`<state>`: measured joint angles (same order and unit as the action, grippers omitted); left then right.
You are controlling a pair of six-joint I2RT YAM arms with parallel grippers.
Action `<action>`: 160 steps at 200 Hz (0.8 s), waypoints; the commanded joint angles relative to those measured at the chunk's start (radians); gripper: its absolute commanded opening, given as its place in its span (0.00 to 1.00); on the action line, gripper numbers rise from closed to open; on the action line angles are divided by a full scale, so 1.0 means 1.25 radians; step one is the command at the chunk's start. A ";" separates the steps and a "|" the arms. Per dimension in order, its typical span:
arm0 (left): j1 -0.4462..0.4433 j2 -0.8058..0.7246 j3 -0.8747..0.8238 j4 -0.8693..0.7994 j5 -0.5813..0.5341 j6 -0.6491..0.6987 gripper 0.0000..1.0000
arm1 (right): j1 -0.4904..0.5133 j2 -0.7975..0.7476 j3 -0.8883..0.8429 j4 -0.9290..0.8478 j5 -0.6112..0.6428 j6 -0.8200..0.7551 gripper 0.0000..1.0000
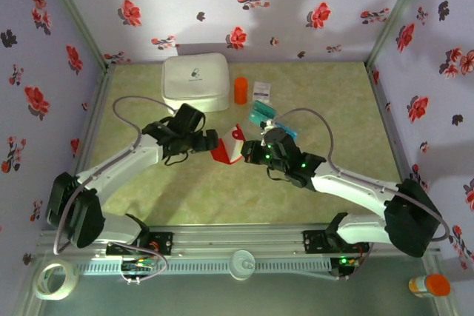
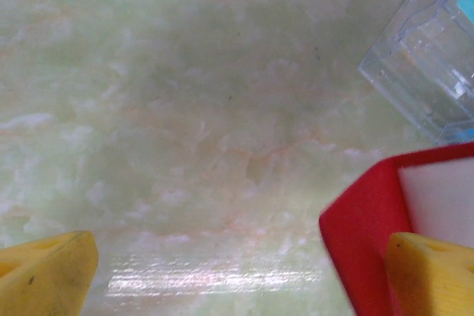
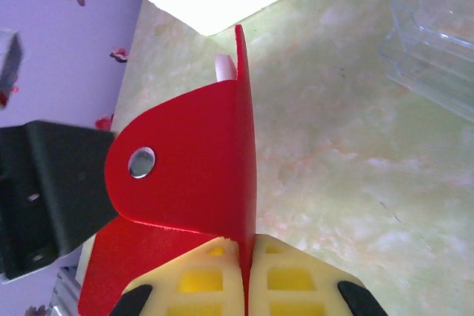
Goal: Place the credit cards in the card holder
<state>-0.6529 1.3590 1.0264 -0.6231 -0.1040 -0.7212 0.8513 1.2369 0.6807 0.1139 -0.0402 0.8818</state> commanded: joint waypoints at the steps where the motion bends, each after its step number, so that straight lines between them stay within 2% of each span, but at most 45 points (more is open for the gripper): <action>1: -0.004 -0.021 -0.034 0.010 -0.006 0.024 1.00 | 0.005 -0.001 -0.035 0.070 0.043 0.057 0.00; 45: -0.005 0.007 -0.074 0.028 0.008 0.045 1.00 | 0.023 0.037 -0.129 0.228 0.101 0.169 0.00; 85: -0.005 0.065 -0.079 0.038 0.001 0.079 1.00 | 0.085 0.096 -0.172 0.323 0.224 0.240 0.00; 160: -0.035 0.155 -0.063 -0.004 -0.096 0.137 1.00 | 0.215 0.206 -0.172 0.387 0.450 0.309 0.00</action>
<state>-0.6685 1.5272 0.9390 -0.5858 -0.1436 -0.5987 1.0790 1.4609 0.4625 0.5323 0.3611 1.2144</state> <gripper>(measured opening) 0.997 0.061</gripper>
